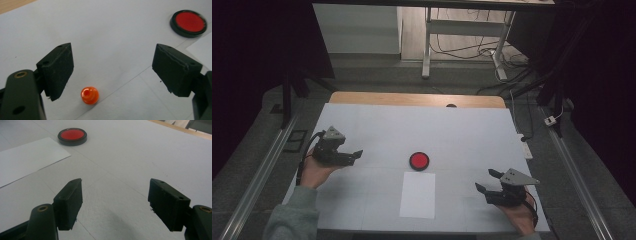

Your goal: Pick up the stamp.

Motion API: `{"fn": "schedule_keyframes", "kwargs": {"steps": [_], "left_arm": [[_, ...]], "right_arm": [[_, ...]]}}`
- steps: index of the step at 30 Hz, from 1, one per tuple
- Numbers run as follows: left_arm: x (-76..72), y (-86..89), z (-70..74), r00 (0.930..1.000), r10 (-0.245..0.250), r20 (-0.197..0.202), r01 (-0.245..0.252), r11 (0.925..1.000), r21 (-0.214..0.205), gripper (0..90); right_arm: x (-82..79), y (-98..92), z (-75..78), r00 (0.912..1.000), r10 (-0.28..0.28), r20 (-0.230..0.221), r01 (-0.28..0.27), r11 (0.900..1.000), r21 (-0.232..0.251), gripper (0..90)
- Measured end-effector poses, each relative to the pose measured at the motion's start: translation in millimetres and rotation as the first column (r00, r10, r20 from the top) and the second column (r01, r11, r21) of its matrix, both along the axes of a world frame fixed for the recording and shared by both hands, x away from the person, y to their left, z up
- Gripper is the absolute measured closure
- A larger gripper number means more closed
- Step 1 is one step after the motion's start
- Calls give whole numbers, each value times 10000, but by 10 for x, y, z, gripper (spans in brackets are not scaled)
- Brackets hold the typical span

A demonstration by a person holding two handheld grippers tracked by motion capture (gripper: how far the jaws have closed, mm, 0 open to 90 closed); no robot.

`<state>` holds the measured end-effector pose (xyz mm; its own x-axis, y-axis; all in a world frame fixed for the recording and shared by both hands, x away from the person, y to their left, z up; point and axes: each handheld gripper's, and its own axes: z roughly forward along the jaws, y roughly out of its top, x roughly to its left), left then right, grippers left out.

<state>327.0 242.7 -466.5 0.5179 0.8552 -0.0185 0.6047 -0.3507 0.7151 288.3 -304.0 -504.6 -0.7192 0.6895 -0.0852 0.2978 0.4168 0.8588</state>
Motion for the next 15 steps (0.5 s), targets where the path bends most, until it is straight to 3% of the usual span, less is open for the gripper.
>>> {"fn": "schedule_keyframes", "kwargs": {"steps": [4, 7, 15], "left_arm": [[5, 47, -81, 10000, 57, -36, -58, 9999, -108, 185], [21, 48, -136, 9997, -54, -254, 60, 9997, 252, 185], [1, 130, -218, 9990, 43, -448, -33, 9998, 220, 208]], "right_arm": [[-5, -5, 0, 10000, -69, -17, 69, 10000, 28, 276], [-4, 3, -7, 10000, -62, -18, 62, 10000, 10, 276], [0, 41, -35, 10000, 61, -70, -62, 9999, -92, 276]]}}
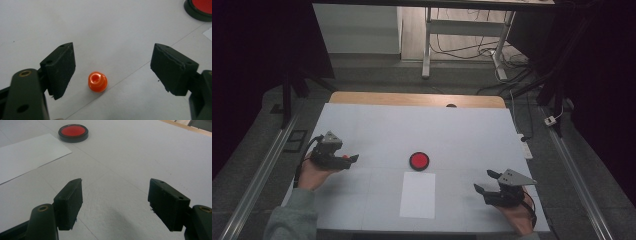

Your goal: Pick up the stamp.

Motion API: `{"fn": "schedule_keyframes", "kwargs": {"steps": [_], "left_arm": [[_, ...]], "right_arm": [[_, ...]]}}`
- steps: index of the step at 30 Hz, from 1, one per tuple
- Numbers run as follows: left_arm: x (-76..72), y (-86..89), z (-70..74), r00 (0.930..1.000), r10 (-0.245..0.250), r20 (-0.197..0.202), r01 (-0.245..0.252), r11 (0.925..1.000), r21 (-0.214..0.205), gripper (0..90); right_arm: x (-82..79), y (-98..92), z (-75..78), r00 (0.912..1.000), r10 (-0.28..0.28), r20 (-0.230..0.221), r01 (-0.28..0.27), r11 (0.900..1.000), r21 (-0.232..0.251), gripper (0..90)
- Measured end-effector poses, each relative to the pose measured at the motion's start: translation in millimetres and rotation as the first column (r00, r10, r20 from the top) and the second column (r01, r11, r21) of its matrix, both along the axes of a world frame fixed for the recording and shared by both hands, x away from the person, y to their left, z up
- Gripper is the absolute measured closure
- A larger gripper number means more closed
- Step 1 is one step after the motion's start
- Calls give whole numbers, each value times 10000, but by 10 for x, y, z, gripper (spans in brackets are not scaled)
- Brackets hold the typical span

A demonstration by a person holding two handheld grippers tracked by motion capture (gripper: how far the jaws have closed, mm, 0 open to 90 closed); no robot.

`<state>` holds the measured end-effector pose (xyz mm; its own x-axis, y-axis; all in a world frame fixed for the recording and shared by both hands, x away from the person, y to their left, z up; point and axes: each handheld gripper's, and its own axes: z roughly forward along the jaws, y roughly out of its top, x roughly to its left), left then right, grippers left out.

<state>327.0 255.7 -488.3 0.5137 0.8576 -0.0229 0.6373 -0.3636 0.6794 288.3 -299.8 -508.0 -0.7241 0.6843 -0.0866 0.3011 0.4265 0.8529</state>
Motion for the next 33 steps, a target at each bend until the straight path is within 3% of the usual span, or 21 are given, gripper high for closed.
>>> {"fn": "schedule_keyframes", "kwargs": {"steps": [5, 11, 23, 33], "left_arm": [[-29, 44, -35, 10000, 81, 23, -81, 9999, -85, 238], [-40, 68, -96, 9998, 193, -71, -192, 9997, 131, 265], [-44, 110, -168, 10000, 25, -20, -25, 9997, 244, 344], [-12, 121, -254, 9993, 120, -348, -103, 9988, 483, 404]], "right_arm": [[-4, -3, -2, 10000, 16, -28, -16, 10000, -63, 277], [0, 5, -8, 10000, 46, -7, -46, 9999, -92, 277], [3, 15, -30, 9999, 114, -80, -115, 9999, -109, 276], [9, 12, -42, 9999, 60, -116, -62, 9998, -179, 276]]}}
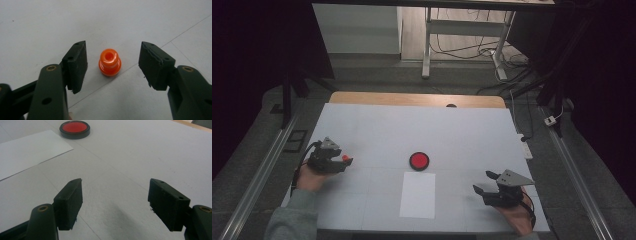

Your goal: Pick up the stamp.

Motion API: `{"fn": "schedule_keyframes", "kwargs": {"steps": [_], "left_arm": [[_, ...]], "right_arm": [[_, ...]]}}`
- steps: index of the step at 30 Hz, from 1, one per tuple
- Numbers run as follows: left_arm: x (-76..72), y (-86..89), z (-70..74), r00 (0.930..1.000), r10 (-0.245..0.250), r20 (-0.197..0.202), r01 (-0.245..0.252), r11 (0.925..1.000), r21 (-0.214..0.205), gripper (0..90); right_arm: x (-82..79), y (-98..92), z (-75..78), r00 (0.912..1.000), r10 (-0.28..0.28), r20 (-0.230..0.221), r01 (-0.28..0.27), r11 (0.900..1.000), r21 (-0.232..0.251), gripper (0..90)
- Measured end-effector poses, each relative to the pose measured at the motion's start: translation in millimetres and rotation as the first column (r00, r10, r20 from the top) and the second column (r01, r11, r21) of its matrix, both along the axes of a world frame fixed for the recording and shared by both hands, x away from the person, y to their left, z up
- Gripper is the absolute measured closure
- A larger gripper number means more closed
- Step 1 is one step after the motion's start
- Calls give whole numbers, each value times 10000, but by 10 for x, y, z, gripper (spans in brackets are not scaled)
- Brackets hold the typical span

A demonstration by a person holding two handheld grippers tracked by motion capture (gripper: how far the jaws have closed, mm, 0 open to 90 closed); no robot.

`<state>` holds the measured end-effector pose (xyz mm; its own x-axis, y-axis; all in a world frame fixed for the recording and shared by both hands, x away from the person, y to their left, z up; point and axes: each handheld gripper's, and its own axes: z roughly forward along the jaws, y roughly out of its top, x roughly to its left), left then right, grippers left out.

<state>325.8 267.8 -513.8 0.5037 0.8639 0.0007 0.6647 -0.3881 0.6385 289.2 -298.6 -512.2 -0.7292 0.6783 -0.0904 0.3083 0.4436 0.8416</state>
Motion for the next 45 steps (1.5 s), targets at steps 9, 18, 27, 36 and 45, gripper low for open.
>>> {"fn": "schedule_keyframes", "kwargs": {"steps": [9, 18, 27, 36, 45], "left_arm": [[17, -7, -35, 9999, -92, -119, 91, 10000, -38, 478], [18, 29, -56, 9998, -80, -160, 76, 9996, -274, 582], [20, 24, -69, 9999, -101, -59, 100, 9998, -199, 658], [25, 21, -87, 9999, -94, 95, 94, 10000, -26, 689], [32, 12, -97, 9997, -98, 237, 98, 10000, -17, 712]], "right_arm": [[3, -1, -5, 10000, -17, -29, 17, 10000, 23, 276], [8, -9, -4, 9999, -90, -55, 90, 10000, 1, 276], [7, -16, 2, 9999, -129, -53, 129, 9999, -45, 276], [11, -13, -11, 9999, -135, -78, 135, 9999, 0, 275], [16, -11, -20, 9999, -126, -104, 125, 9999, -86, 275]]}}
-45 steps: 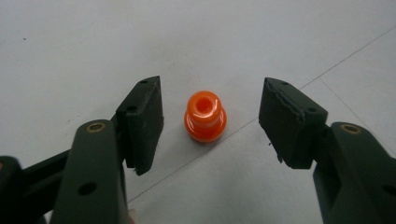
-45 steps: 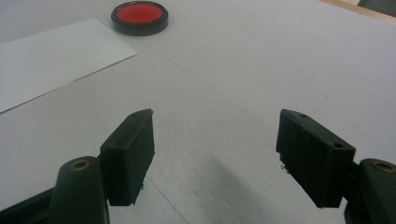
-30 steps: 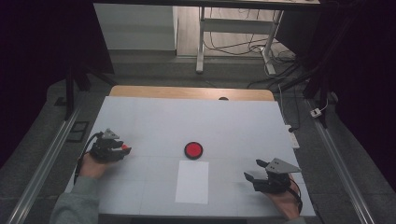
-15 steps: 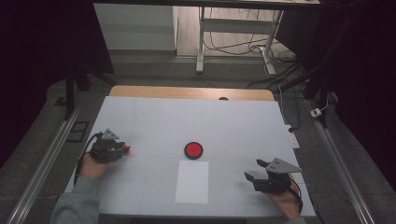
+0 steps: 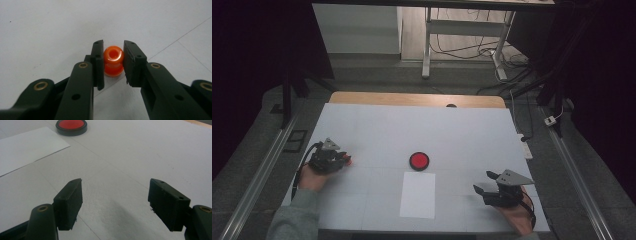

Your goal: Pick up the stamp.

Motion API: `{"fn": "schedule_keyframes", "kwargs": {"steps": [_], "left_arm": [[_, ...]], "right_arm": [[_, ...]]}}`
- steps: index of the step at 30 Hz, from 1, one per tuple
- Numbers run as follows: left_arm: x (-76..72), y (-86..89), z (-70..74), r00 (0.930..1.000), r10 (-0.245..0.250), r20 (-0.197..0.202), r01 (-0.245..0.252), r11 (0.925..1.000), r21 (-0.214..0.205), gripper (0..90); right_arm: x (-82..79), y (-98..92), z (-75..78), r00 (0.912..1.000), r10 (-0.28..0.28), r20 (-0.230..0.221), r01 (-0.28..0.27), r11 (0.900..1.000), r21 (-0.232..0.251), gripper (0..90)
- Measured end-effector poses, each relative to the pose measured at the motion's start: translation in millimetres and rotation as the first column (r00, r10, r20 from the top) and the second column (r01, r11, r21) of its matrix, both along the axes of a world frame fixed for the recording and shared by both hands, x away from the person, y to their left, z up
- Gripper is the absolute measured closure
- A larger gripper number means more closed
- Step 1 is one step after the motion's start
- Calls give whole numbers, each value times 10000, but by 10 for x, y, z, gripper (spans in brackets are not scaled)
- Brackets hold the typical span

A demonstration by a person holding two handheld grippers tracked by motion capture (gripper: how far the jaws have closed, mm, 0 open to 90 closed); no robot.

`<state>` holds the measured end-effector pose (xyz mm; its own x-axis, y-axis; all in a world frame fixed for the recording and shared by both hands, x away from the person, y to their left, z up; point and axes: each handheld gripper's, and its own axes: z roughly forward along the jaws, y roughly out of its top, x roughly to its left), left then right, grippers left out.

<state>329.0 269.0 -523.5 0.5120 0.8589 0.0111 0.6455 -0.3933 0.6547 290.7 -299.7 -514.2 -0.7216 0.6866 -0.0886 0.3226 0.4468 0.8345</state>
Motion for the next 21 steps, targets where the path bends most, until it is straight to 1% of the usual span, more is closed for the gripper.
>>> {"fn": "schedule_keyframes", "kwargs": {"steps": [6, 9, 16, 17, 21], "left_arm": [[0, 5, -5, 10000, 30, 10, -30, 9999, -145, 721], [-3, -1, 3, 9999, 37, 108, -37, 10000, 30, 722], [-34, 3, 50, 9993, 36, 369, -26, 9997, -256, 723], [-35, 8, 57, 9992, 25, 393, -11, 9994, -350, 723], [-44, 26, 74, 9991, 48, 432, -20, 9978, -662, 723]], "right_arm": [[1, 2, -4, 10000, 5, -14, -5, 10000, 18, 275], [1, 3, -4, 10000, 7, -14, -7, 10000, 8, 275], [-1, 1, -3, 10000, -1, 14, 1, 10000, 30, 276], [-5, -3, 5, 10000, -22, 32, 22, 10000, -57, 278], [-8, -3, 11, 10000, -46, 82, 46, 10000, 8, 280]]}}
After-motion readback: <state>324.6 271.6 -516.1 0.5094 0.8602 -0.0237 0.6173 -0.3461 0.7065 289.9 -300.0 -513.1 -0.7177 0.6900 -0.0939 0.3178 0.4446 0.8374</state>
